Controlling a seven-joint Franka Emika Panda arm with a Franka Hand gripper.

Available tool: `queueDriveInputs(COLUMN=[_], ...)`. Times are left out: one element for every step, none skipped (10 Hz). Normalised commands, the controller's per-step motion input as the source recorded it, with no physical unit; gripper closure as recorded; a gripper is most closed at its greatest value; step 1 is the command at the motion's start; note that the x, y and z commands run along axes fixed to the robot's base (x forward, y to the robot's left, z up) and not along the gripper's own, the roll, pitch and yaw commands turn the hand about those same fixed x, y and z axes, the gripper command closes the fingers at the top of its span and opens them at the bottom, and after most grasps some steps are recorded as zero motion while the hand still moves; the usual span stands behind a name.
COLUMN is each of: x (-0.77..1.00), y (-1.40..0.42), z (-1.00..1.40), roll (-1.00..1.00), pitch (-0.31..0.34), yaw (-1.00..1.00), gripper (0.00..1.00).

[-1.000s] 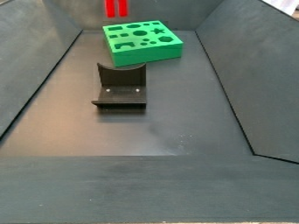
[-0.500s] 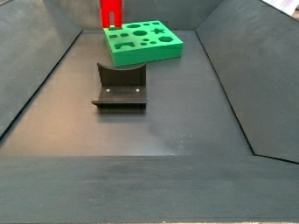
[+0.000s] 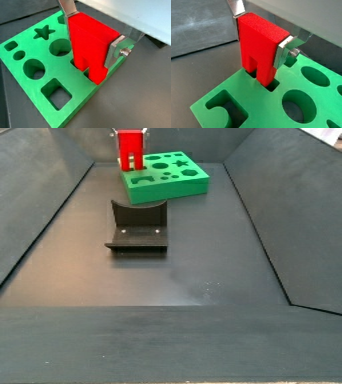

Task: Pick up the double-square object. Move up. Rotate the double-square object. Place the double-square object on the fixture. Regrasp the double-square object. Move to above the board. Insert the double-square object.
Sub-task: Insert the double-square object.

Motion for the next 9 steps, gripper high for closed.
queueDriveInputs(x=[-0.25,-0.35,-0.28,-0.19,-0.04,0.0,0.04,0.08,0.07], y=[0.0,0.0,0.0,0.0,-0.02,-0.03,-0.05,-0.05,-0.05], z=[-0.56,-0.55,-0.57,-0.59,-0.6,-0.71,-0.77,-0.77,-0.75], roll=[0.29,0.26,0.22,0.17,0.15,0.16,0.21,0.21,0.21], pitch=[0.0,0.0,0.0,-0.047,-0.08,-0.084,-0.086,-0.094,-0.104], yaw=[0.0,0.0,0.05,0.16,0.27,0.33,0.33,0.33,0.32], gripper=[1.0,1.0,1.0,1.0,1.0,1.0,1.0,1.0,1.0])
